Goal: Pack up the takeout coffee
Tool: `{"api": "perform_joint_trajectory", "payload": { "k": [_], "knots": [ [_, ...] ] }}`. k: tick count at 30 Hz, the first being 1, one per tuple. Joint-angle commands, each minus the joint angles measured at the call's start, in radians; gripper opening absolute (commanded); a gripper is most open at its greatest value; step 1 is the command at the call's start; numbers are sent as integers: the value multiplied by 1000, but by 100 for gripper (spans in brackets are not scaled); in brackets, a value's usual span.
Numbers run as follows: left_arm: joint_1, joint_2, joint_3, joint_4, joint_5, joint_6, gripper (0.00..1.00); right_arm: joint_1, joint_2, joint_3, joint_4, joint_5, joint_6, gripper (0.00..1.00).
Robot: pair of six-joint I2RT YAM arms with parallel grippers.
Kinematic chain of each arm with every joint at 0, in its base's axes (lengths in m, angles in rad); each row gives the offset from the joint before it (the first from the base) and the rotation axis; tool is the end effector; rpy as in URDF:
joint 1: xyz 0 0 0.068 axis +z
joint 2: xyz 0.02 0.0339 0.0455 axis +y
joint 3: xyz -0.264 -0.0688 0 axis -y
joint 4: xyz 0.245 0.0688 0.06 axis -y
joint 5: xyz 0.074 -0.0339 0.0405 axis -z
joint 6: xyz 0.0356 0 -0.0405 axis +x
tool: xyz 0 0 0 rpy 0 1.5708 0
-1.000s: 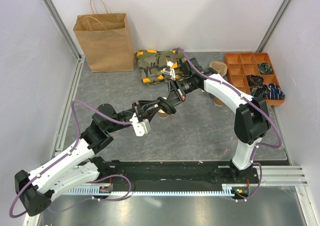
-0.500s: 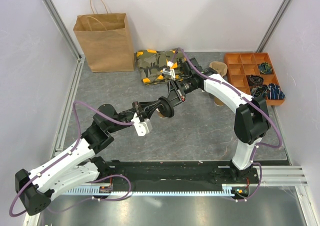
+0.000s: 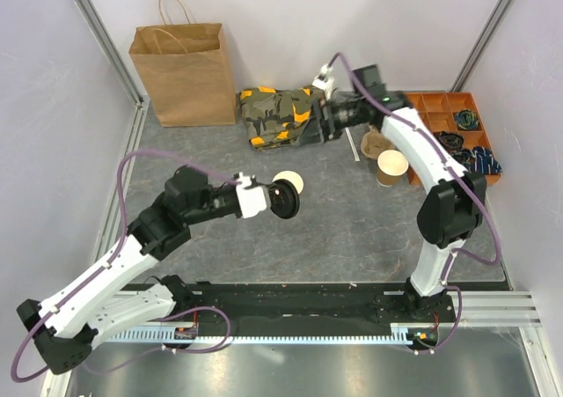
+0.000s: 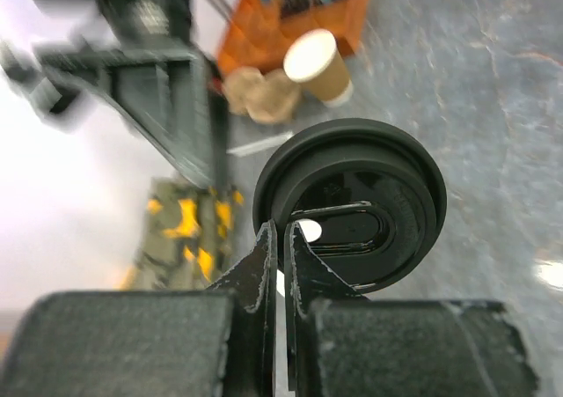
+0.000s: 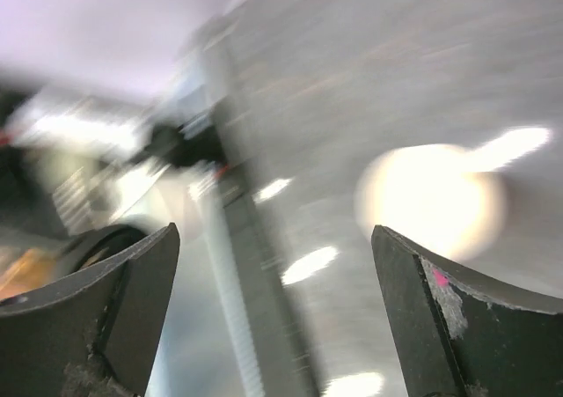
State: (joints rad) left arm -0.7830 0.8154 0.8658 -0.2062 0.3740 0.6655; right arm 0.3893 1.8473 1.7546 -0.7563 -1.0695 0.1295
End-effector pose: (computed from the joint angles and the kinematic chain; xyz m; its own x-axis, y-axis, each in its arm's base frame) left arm 0.1230 -0.1408 0.3613 0.4769 0.3363 -0.8121 0.7857 0.2512 0.5654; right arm 0.3599 0.1814 0.3361 -0.7814 -0.2535 -0.5702 -0.6228 0.2596 0.7381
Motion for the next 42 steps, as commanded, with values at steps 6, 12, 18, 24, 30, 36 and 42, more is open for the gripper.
{"api": "perform_joint_trajectory", "payload": {
  "k": [6, 12, 18, 24, 30, 36, 42],
  "knots": [
    [4, 398, 418, -470, -119, -397, 2, -127, -213, 24, 244, 871, -209, 98],
    [13, 652, 591, -611, -283, -529, 2, -145, -273, -70, 220, 810, -287, 98],
    [33, 746, 674, -639, -371, -581, 2, -150, -296, -181, 203, 729, -194, 98],
    [91, 826, 717, -605, -441, -610, 2, -184, -292, -225, 186, 631, -199, 98],
    [120, 893, 766, -591, -437, -624, 2, -240, -264, -213, 184, 539, -151, 98],
    [119, 946, 789, -593, -426, -615, 2, -257, -243, -214, 183, 507, -137, 98],
    [116, 988, 800, -604, -434, -610, 2, -263, -235, -214, 183, 506, -137, 98]
  ]
}}
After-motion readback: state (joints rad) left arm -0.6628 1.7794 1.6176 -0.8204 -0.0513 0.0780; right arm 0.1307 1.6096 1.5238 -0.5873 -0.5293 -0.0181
